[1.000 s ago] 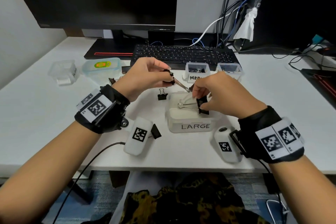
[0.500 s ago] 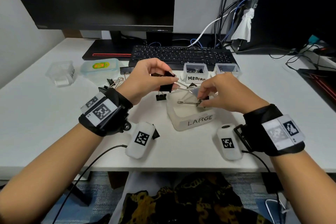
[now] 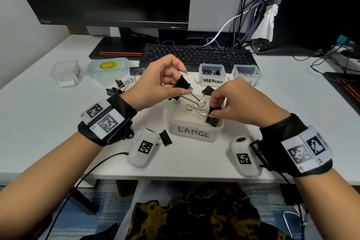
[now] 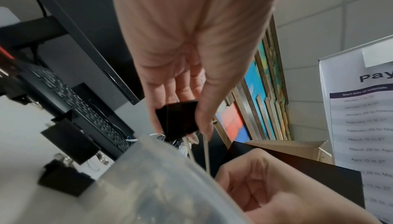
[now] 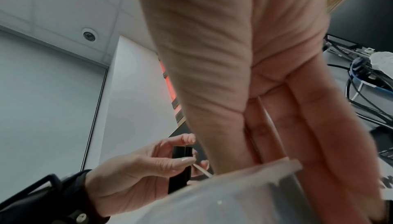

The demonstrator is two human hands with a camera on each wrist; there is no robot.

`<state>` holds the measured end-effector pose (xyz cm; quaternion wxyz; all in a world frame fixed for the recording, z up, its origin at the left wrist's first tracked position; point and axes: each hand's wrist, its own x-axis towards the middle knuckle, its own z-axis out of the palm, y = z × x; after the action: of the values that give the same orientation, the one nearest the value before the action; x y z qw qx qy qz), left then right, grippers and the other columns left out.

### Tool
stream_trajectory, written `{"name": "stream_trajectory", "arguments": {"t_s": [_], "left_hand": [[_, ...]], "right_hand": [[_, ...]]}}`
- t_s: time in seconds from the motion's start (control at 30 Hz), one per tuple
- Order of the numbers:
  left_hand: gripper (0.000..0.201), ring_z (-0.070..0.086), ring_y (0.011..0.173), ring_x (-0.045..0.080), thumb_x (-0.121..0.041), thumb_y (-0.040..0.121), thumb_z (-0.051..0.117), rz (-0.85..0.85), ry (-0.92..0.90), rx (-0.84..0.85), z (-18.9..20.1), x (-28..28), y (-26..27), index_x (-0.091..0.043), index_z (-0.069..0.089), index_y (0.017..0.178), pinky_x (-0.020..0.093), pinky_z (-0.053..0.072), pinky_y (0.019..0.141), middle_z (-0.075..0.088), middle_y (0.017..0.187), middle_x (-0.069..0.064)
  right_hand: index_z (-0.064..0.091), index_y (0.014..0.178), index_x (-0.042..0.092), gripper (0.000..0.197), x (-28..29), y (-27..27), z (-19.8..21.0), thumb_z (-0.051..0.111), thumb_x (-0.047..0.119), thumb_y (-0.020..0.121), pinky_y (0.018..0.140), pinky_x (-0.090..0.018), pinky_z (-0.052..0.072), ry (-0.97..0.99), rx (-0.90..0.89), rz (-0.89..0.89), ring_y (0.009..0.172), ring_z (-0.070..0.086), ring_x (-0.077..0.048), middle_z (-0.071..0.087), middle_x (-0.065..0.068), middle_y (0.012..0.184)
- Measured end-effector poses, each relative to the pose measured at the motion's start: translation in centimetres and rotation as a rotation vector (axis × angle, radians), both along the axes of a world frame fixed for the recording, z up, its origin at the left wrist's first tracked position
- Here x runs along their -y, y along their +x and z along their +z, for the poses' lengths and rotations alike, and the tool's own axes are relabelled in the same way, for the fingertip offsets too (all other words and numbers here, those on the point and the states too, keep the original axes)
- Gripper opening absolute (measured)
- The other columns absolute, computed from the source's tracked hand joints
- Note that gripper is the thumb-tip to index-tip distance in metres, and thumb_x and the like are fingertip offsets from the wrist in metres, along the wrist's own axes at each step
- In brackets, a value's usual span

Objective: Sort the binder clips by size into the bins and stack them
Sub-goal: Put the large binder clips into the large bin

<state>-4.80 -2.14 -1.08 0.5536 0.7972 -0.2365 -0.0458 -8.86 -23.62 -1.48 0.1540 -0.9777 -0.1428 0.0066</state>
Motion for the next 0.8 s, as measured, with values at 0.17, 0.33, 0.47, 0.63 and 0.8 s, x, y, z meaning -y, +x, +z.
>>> {"name": "stream_trajectory", "arguments": {"t_s": [0.17, 0.33, 0.47, 0.63, 0.8], "left_hand": [[0.04, 0.066, 0.077, 0.011, -0.005, 0.071, 0.082, -0.062, 0.071, 0.044, -0.5, -0.1, 0.5, -0.004, 0.056, 0.101, 0.044, 0.056, 0.084, 0.069, 0.085, 0.019], [0.031, 0.064, 0.075, 0.001, -0.018, 0.071, 0.085, -0.029, 0.272, 0.217, -0.7, 0.5, 1.0, -0.014, 0.064, 0.094, 0.016, 0.05, 0.071, 0.071, 0.082, 0.003], [0.026, 0.065, 0.082, 0.012, -0.026, 0.072, 0.083, -0.002, 0.524, 0.391, -0.7, 0.7, 1.5, -0.023, 0.07, 0.094, 0.026, 0.047, 0.085, 0.071, 0.084, -0.006], [0.028, 0.064, 0.075, 0.009, -0.025, 0.073, 0.083, -0.112, 0.406, 0.322, -0.1, 1.4, 1.0, -0.013, 0.065, 0.091, 0.028, 0.053, 0.076, 0.071, 0.084, -0.001], [0.035, 0.065, 0.068, 0.017, -0.018, 0.068, 0.087, -0.102, 0.368, 0.237, -0.4, 1.2, 1.1, -0.01, 0.06, 0.089, 0.027, 0.055, 0.066, 0.068, 0.083, 0.001]], "right_hand": [[0.071, 0.089, 0.026, 0.015, 0.0, 0.0, 0.0, 0.077, 0.022, 0.076, 0.056, -0.016, 0.037, -0.014, 0.075, 0.017, 0.06, 0.05, 0.006, 0.069, 0.011, 0.08], [0.072, 0.09, 0.025, 0.014, -0.2, 0.0, 0.2, 0.076, 0.022, 0.076, 0.059, -0.023, 0.041, -0.064, 0.077, 0.006, 0.065, 0.052, -0.002, 0.069, 0.01, 0.083], [0.071, 0.091, 0.024, 0.015, -0.5, -0.2, 0.2, 0.073, 0.018, 0.077, 0.069, -0.03, 0.052, -0.066, 0.093, -0.014, 0.071, 0.057, -0.014, 0.069, 0.008, 0.085], [0.071, 0.091, 0.024, 0.016, -0.5, -0.4, 0.1, 0.073, 0.017, 0.077, 0.068, -0.031, 0.053, -0.047, 0.09, -0.015, 0.067, 0.055, -0.01, 0.068, 0.009, 0.083], [0.071, 0.092, 0.024, 0.015, -0.5, -0.5, 0.2, 0.072, 0.017, 0.079, 0.067, -0.029, 0.051, -0.034, 0.073, -0.02, 0.067, 0.056, -0.008, 0.069, 0.009, 0.084]]}}
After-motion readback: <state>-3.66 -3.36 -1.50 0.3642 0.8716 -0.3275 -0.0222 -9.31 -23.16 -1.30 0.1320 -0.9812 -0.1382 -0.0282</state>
